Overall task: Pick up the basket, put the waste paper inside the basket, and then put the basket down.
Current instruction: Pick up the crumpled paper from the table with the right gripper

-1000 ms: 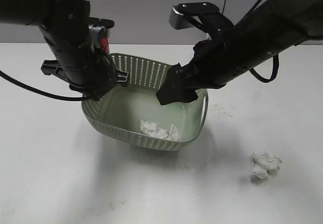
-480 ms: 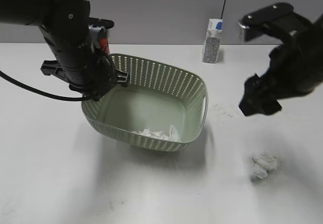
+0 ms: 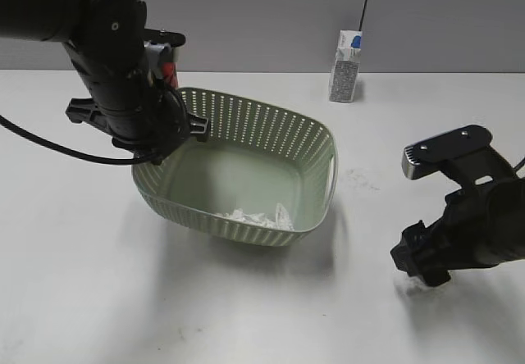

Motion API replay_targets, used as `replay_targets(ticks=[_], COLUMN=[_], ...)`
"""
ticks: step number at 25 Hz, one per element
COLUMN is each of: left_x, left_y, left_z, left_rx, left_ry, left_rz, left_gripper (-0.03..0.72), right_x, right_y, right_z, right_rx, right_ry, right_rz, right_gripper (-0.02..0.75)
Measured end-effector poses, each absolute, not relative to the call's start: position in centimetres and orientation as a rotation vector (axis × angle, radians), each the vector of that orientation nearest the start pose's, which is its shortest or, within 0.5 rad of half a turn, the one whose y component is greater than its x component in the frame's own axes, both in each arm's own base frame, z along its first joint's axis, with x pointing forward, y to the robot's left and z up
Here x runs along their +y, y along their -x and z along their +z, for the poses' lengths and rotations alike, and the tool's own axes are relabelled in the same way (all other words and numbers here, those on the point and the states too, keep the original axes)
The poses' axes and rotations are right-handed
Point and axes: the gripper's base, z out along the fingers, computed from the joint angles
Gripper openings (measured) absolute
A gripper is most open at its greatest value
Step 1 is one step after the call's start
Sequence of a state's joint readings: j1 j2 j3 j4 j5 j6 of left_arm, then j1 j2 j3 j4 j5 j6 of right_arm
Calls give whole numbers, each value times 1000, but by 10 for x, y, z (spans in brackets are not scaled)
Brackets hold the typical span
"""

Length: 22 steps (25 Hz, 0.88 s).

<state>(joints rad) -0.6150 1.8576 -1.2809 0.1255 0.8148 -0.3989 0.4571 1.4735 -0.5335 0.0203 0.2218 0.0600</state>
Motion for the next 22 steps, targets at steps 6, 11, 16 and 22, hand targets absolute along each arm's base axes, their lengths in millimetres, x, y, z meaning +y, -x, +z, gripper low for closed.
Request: replay_targets(ticks=[6, 11, 16, 22], left_x=[-208, -208, -208, -208], left_y=[-309, -309, -309, -309], left_z=[197, 197, 197, 197], left_rx=[2829, 2829, 2829, 2829], left_ry=[-412, -412, -412, -411], left_rz=[-59, -59, -59, -61], left_gripper=[0, 0, 0, 0], right_x=[105, 106, 106, 106], right_y=[-213, -216, -214, -213], right_z=[119, 102, 107, 161], right_rx=[2690, 2737, 2735, 2571], right_ry=[482, 483, 471, 416], right_rz=[164, 149, 154, 228], right_gripper=[575, 448, 74, 41])
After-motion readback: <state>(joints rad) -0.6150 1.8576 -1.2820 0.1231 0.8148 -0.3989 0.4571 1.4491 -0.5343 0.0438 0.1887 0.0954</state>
